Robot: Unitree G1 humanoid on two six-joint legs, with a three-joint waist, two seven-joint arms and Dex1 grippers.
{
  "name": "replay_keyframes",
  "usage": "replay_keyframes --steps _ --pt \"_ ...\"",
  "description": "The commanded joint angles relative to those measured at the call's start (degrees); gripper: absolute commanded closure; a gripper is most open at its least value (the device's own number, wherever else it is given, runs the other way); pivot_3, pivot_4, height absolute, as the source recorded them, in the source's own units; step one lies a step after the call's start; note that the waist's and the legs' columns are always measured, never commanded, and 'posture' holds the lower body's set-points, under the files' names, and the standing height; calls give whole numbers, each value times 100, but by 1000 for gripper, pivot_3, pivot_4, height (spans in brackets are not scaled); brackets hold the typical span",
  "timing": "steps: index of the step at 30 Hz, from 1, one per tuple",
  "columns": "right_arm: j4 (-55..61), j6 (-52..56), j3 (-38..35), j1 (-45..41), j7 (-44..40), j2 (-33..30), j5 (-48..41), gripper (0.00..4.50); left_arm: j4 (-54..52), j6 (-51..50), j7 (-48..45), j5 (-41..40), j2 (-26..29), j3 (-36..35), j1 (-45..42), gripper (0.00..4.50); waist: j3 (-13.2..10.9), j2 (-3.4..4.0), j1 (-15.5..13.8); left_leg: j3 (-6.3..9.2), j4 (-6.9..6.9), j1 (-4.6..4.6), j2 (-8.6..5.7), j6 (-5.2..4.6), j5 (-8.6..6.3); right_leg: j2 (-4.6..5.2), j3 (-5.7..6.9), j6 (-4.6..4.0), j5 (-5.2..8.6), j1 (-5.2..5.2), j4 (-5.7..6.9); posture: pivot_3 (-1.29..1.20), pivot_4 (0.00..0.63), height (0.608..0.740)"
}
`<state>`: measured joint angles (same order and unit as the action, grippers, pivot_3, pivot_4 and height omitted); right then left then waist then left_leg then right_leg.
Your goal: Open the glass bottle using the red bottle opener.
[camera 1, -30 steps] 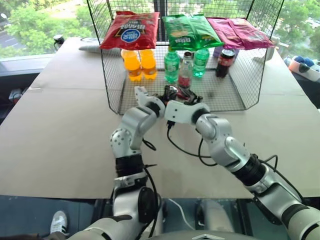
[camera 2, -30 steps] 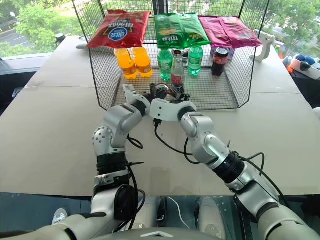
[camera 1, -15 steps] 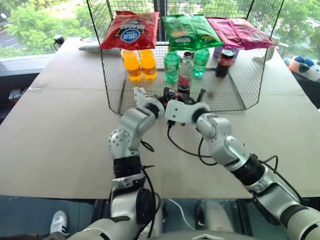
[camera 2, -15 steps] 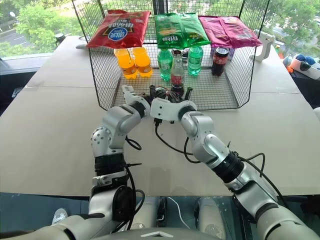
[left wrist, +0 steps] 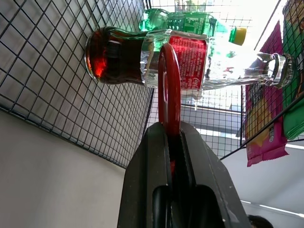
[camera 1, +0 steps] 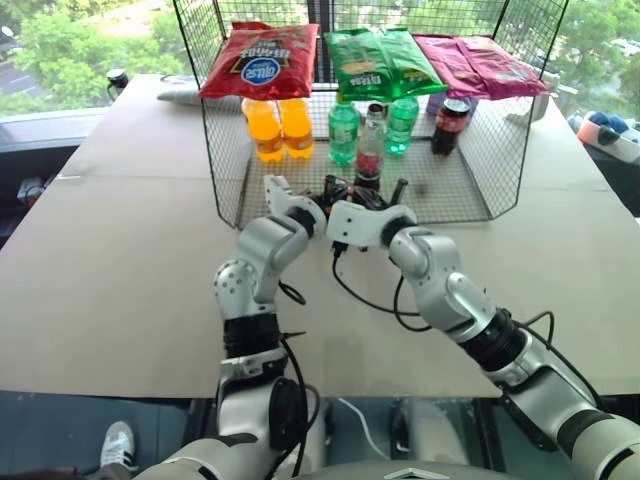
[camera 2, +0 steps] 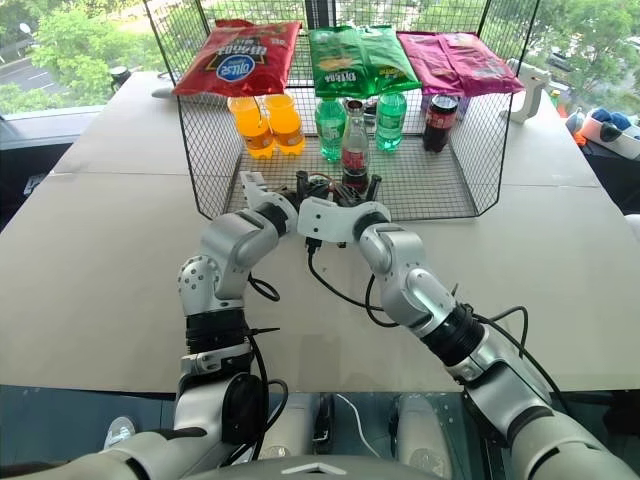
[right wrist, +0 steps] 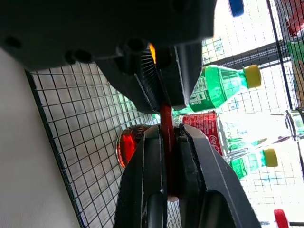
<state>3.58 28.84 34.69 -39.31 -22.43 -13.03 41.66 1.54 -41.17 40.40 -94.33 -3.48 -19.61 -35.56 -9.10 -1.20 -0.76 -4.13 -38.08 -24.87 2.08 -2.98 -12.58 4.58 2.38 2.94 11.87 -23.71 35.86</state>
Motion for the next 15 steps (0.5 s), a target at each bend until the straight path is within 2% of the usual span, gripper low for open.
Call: replay_keyframes --steps 1,4,15 --pt "128 136 -276 3 -62 104 -25 3633 -322 -5 -68 -175 -34 159 -46 4500 0 0 -1 0 0 0 0 0 0 0 0 0 0 0 0 0 150 740" --pt "48 259 -349 -40 42 272 40 2436 -310 41 -120 -115 -33 169 -62 4500 0 0 2 0 0 -1 0 0 0 0 1 0 0 0 0 0 150 740" --pt "-128 344 -364 -133 225 531 202 2436 -403 333 -320 232 -125 193 -77 4500 -1 1 -2 -4 3 -1 0 2 -1 0 2 -2 1 0 -3 0 150 740"
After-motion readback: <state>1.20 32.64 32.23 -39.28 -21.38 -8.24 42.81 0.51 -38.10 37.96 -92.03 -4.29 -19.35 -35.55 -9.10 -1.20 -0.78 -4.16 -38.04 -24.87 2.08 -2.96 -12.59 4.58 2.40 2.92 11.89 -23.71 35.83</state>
